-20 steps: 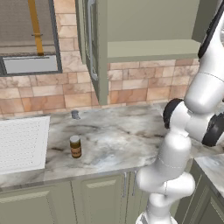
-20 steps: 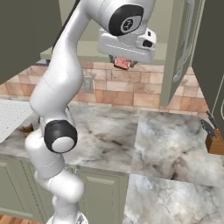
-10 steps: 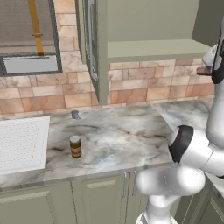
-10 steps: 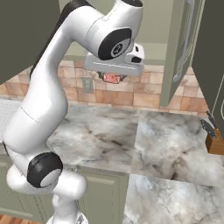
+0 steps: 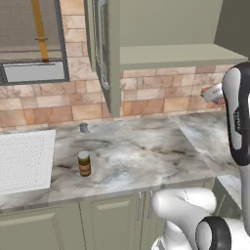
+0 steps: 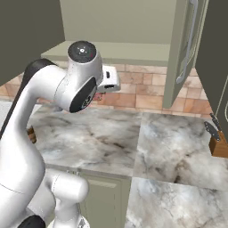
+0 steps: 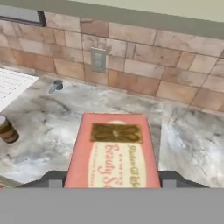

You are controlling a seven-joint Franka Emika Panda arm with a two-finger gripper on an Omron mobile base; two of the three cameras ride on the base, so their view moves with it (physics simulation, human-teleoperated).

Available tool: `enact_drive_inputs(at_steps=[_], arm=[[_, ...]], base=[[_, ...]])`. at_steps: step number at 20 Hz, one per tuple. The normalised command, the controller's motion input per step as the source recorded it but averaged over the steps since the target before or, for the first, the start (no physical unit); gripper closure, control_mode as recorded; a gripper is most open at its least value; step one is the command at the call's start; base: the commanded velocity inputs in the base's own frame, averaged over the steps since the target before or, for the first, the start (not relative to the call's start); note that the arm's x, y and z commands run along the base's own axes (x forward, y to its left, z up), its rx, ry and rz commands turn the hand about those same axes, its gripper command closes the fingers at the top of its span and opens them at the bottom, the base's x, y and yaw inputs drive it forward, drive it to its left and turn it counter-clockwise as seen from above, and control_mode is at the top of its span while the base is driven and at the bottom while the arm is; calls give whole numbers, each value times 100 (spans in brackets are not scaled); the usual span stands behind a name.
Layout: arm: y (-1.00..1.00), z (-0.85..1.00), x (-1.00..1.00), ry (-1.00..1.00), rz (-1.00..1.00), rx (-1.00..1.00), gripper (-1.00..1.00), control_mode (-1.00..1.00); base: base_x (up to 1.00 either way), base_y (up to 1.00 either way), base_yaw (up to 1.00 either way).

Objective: Open the cabinet. Pick the bar soap and place it next to the sink. Then close the cabinet.

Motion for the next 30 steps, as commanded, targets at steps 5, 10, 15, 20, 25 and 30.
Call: enact_drive_inputs(at_steps=[5, 10, 15, 20, 25, 30], arm=[[39, -34, -18, -35, 2, -13, 100, -100], [37, -25, -3, -17, 3, -7, 100, -100], [33, -10, 10, 8, 9, 0, 100, -100], [35, -5, 12, 21, 17, 0, 100, -100], [48, -21, 2, 13, 26, 0, 100, -100], [55, -41, 13, -1, 17, -1, 100, -100]], base=[[0, 0, 0], [0, 0, 0], [0, 0, 0], [0, 0, 0], [0, 0, 0], [0, 0, 0]])
